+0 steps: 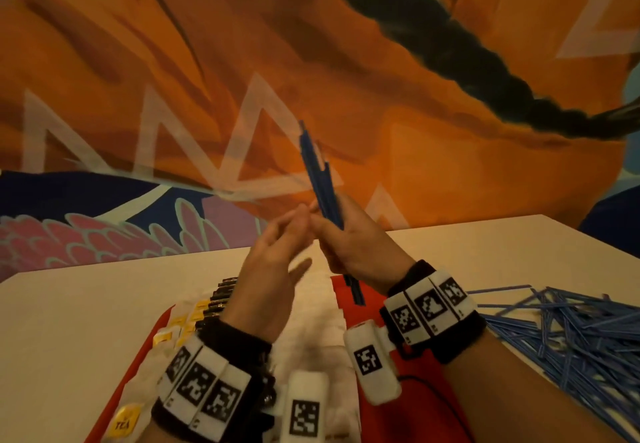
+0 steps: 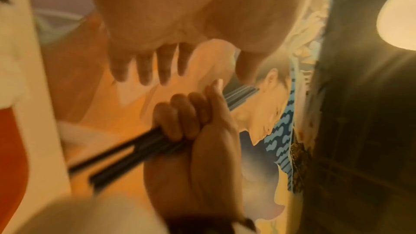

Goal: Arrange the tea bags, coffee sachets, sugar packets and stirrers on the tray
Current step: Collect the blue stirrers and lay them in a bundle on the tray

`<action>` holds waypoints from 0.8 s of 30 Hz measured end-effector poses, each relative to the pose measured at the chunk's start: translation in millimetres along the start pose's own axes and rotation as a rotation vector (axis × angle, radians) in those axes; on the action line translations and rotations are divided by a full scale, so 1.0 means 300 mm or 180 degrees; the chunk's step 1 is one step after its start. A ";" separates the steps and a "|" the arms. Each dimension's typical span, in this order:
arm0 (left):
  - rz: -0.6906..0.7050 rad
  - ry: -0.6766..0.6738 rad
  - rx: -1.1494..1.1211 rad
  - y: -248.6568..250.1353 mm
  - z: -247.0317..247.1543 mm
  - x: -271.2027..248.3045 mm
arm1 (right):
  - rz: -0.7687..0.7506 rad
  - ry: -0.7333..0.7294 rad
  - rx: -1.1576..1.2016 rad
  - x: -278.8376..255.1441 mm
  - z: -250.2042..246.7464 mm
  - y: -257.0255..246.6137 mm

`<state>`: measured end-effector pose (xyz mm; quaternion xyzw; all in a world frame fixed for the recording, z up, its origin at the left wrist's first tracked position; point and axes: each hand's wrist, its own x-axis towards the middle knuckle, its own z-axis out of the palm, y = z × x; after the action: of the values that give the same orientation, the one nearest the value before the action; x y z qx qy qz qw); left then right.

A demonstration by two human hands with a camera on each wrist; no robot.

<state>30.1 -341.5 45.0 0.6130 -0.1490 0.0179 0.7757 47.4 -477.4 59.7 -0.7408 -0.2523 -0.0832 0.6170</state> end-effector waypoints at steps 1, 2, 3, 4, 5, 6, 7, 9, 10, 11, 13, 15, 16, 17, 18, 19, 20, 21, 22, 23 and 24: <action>0.0140 -0.0066 0.0078 0.017 -0.004 0.004 | -0.0101 -0.0040 -0.0474 -0.001 0.005 -0.002; 0.0252 -0.0101 0.0131 0.031 -0.004 0.006 | -0.0218 -0.0080 -0.0823 -0.001 0.013 -0.002; 0.0353 -0.0098 0.0164 0.038 -0.004 0.008 | -0.0319 -0.0093 -0.1039 -0.002 0.020 -0.001; 0.0473 -0.0070 0.0207 0.039 -0.005 0.010 | -0.0366 -0.0072 -0.1170 -0.005 0.028 0.000; 0.0618 -0.0011 0.0304 0.034 -0.007 0.012 | -0.0369 -0.0021 -0.1253 -0.008 0.036 0.001; 0.0756 0.0060 0.0453 0.029 -0.008 0.014 | -0.0357 0.0041 -0.1313 -0.010 0.041 0.002; 0.0856 0.0113 0.0575 0.024 -0.008 0.016 | -0.0340 0.0109 -0.1377 -0.008 0.042 0.006; 0.0905 0.0065 0.0654 0.014 -0.002 0.018 | -0.0307 0.0185 -0.1487 -0.008 0.041 0.008; 0.0876 -0.0003 0.0649 0.010 0.002 0.019 | -0.0312 0.0200 -0.1532 -0.011 0.042 0.005; 0.0851 -0.0053 0.0639 0.005 0.007 0.022 | -0.0328 0.0220 -0.1563 -0.013 0.043 0.002; 0.0840 -0.0109 0.0598 -0.003 0.013 0.029 | -0.0323 0.0259 -0.1562 -0.015 0.043 -0.005; 0.0812 -0.0142 0.0510 -0.015 0.016 0.041 | -0.0285 0.0278 -0.1535 -0.014 0.041 -0.009; 0.0802 -0.0142 0.0475 -0.023 0.017 0.047 | -0.0278 0.0274 -0.1530 -0.013 0.039 -0.010; 0.0792 -0.0129 0.0433 -0.030 0.018 0.051 | -0.0272 0.0261 -0.1532 -0.012 0.039 -0.010; 0.0773 -0.0111 0.0394 -0.035 0.020 0.052 | -0.0271 0.0242 -0.1526 -0.013 0.040 -0.012; 0.0757 -0.0103 0.0347 -0.040 0.022 0.053 | -0.0273 0.0217 -0.1514 -0.015 0.042 -0.014; 0.0754 -0.0114 0.0314 -0.046 0.023 0.054 | -0.0283 0.0187 -0.1496 -0.016 0.044 -0.014; 0.0759 -0.0141 0.0273 -0.049 0.025 0.054 | -0.0291 0.0148 -0.1467 -0.017 0.043 -0.015; 0.0763 -0.0173 0.0233 -0.049 0.027 0.053 | -0.0295 0.0098 -0.1439 -0.017 0.042 -0.015; 0.0765 -0.0203 0.0181 -0.048 0.029 0.052 | -0.0298 0.0039 -0.1418 -0.017 0.041 -0.016; 0.0764 -0.0222 0.0140 -0.047 0.031 0.053 | -0.0290 -0.0022 -0.1391 -0.016 0.040 -0.015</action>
<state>46.2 -356.3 37.5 0.6078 -0.2477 0.0925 0.7488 38.9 -466.7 58.8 -0.8450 -0.2636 -0.1612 0.4365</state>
